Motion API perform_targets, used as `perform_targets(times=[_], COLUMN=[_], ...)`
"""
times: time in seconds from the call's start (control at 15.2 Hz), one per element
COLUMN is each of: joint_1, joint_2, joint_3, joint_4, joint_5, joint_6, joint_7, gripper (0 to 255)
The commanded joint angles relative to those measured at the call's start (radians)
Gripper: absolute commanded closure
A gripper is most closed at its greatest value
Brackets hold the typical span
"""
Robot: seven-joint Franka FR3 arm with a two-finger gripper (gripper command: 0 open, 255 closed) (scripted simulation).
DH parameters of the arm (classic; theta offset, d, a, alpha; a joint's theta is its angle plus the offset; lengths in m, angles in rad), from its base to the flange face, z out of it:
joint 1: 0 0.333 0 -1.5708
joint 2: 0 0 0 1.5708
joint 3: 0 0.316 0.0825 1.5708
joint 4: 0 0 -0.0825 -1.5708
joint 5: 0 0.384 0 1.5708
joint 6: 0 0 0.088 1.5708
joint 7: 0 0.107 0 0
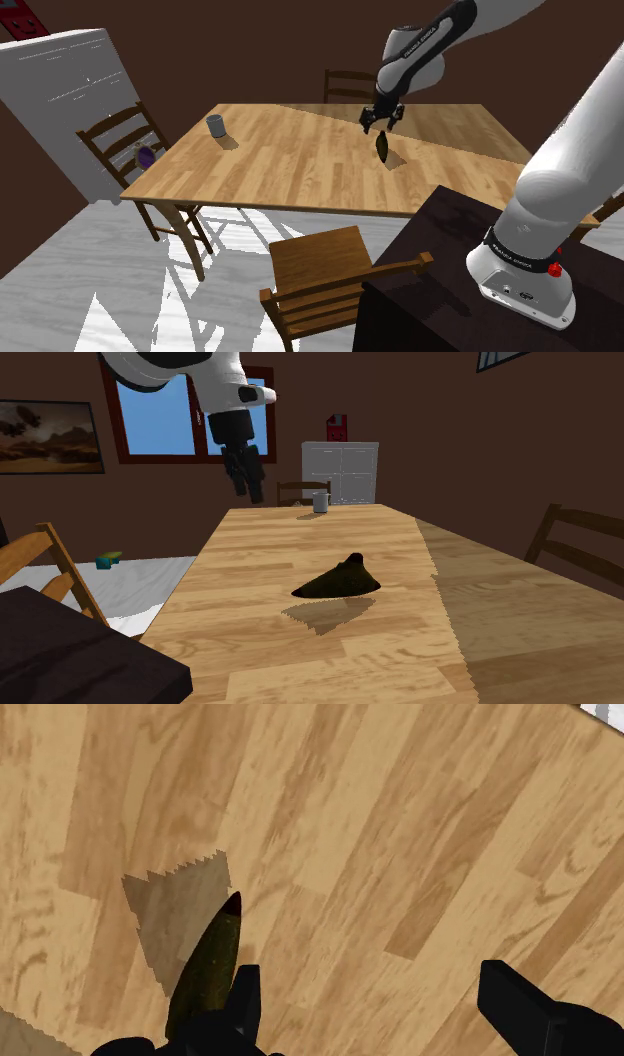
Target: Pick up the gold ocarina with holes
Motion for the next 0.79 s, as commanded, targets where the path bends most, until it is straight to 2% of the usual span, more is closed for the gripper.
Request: perform_targets(times=[0.0, 0.33, 0.73], joint_1=[-0.013, -0.045, -0.102], joint_2=[0.073, 0.246, 0.446], joint_3=[-0.012, -0.039, -0.049], joint_4=[0.026, 0.108, 0.232], joint_5=[0.008, 0.054, 0.142], joint_6=[0.066, 0.198, 0.319], joint_7=[0.03, 0.086, 0.131], gripper=[0, 0, 0])
